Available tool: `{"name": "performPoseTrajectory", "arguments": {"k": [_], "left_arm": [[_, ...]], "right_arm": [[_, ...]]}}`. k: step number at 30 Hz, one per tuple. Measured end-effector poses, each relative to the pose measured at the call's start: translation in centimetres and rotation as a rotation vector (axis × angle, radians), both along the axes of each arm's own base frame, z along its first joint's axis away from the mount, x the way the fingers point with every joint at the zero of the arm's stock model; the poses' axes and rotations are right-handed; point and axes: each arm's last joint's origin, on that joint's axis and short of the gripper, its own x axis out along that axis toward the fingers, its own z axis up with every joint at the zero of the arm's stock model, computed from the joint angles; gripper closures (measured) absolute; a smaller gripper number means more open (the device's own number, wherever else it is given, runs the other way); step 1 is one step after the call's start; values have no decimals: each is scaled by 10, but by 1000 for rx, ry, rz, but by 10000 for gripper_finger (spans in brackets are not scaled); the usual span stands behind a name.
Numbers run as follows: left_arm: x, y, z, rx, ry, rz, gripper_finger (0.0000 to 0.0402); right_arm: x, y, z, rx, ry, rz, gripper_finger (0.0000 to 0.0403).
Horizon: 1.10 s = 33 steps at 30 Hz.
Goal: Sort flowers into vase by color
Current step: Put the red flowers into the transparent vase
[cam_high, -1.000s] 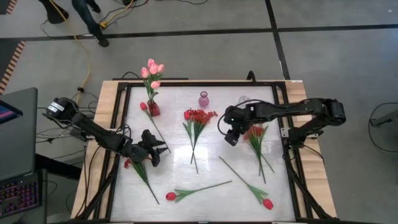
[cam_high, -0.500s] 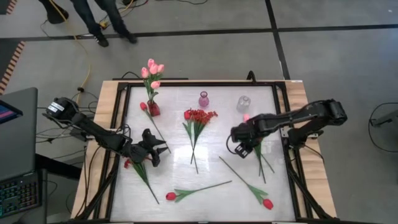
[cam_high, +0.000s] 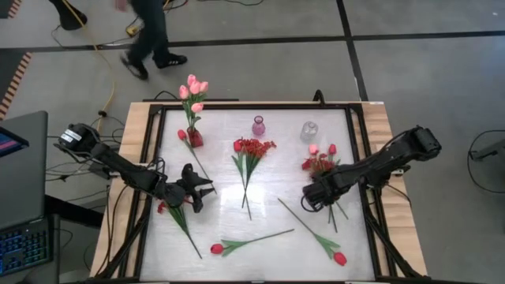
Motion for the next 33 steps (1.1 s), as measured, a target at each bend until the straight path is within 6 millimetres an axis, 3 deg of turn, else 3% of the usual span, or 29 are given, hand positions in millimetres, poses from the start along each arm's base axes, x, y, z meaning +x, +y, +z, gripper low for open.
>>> {"name": "performPoseTrajectory", "arguments": {"k": [9,33], "left_arm": [[0,-1,-1,-12,9,-17,263],[0,-1,-1,-4,16,-34,263]], "right_arm": [[-7,4,-21,39,-19,-76,254],[-17,34,-26,28,-56,-140,255]]}}
